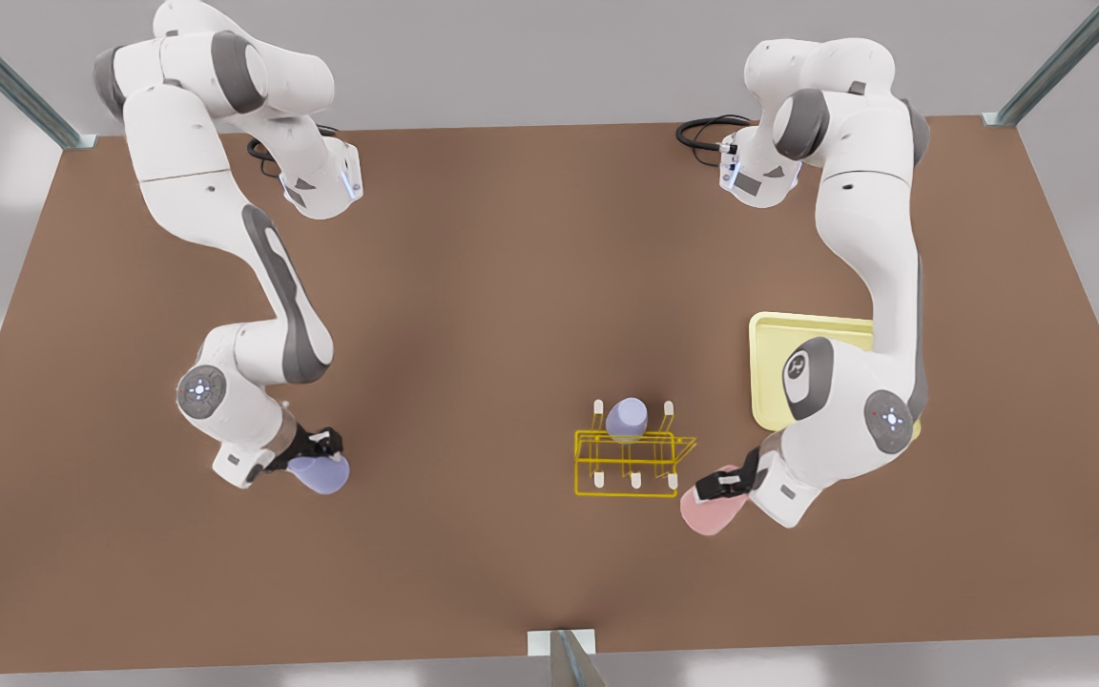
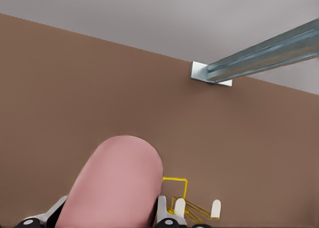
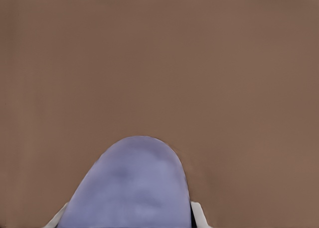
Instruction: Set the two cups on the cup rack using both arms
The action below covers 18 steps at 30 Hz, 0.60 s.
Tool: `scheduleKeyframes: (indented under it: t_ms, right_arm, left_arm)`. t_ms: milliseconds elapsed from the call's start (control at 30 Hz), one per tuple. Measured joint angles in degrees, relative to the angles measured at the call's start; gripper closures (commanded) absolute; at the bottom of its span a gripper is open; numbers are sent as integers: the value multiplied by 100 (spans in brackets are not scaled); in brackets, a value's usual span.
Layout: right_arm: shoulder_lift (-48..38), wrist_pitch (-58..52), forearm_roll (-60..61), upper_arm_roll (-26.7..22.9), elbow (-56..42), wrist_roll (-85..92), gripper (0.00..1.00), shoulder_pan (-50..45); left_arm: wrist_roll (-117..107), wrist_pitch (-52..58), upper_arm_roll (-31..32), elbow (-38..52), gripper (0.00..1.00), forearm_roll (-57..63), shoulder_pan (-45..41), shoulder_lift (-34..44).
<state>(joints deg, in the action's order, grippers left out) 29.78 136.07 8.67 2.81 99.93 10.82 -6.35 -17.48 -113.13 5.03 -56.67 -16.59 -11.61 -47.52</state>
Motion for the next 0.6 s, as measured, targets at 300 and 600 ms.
scheduleKeyframes:
  t_ms: [300,600]
  right_arm:
    - [1271,-880,1490,19,-2831,-171,19,-1087]
    - [2596,-1244,2034,831,-4535,-553,19,-1115]
  left_arm:
    - [-318,785,127,3,19,-71,-79,-86]
    - [-480,723,203,-14,0,-74,-88,-181]
